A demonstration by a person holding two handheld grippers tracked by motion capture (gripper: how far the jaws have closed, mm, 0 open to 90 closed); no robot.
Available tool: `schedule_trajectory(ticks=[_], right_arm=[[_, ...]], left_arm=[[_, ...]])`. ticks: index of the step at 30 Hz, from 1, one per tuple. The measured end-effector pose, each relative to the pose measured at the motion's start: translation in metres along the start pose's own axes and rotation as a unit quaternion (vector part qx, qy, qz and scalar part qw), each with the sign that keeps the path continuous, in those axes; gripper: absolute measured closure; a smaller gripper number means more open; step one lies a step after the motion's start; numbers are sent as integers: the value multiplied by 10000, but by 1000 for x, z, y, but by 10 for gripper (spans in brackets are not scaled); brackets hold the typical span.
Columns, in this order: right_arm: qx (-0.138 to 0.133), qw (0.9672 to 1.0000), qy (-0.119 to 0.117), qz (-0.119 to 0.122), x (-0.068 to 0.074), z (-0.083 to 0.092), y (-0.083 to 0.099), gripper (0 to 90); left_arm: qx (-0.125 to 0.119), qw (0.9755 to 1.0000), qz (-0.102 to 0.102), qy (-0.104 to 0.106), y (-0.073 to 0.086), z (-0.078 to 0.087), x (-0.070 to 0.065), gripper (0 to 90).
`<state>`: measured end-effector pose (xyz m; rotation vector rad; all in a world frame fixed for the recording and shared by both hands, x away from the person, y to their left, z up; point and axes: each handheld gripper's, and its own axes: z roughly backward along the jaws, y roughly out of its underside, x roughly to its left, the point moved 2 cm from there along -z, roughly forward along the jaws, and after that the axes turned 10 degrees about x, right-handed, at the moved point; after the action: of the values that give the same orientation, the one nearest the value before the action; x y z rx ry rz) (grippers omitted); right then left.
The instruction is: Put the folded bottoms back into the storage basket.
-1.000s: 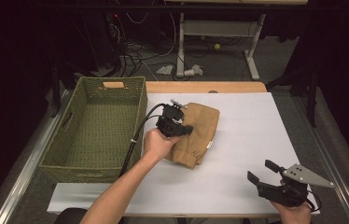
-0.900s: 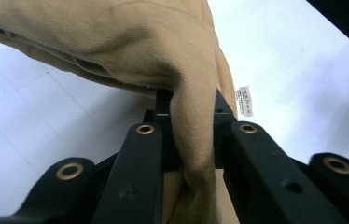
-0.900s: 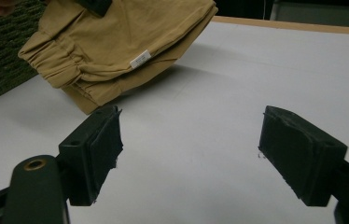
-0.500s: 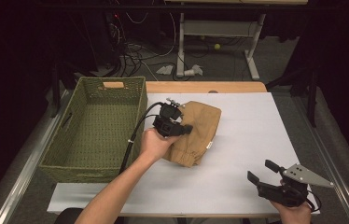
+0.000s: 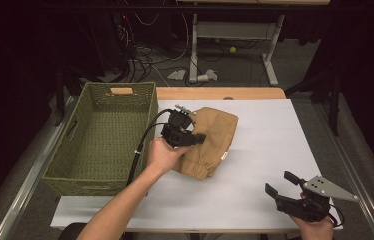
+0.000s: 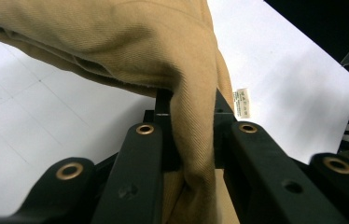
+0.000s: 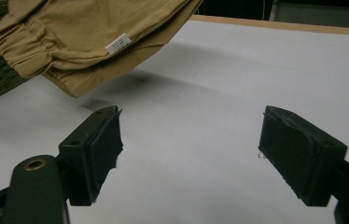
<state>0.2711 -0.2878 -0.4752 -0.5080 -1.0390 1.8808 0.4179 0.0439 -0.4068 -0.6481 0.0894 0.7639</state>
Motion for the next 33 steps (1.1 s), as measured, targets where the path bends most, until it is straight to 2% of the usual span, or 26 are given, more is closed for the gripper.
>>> schedule_trajectory(ticks=[13, 24, 33], right_arm=[[-4, 10000, 3, -5, 0, 0, 0, 221], [4, 10000, 4, -4, 0, 0, 0, 222], [5, 10000, 9, -6, 0, 0, 0, 222]], left_arm=[[-49, 10000, -47, 47, 4, 9, -3, 778], [-110, 9998, -28, 170, 5, 17, -4, 778], [-233, 9995, -48, 187, 8, 28, -5, 777]])
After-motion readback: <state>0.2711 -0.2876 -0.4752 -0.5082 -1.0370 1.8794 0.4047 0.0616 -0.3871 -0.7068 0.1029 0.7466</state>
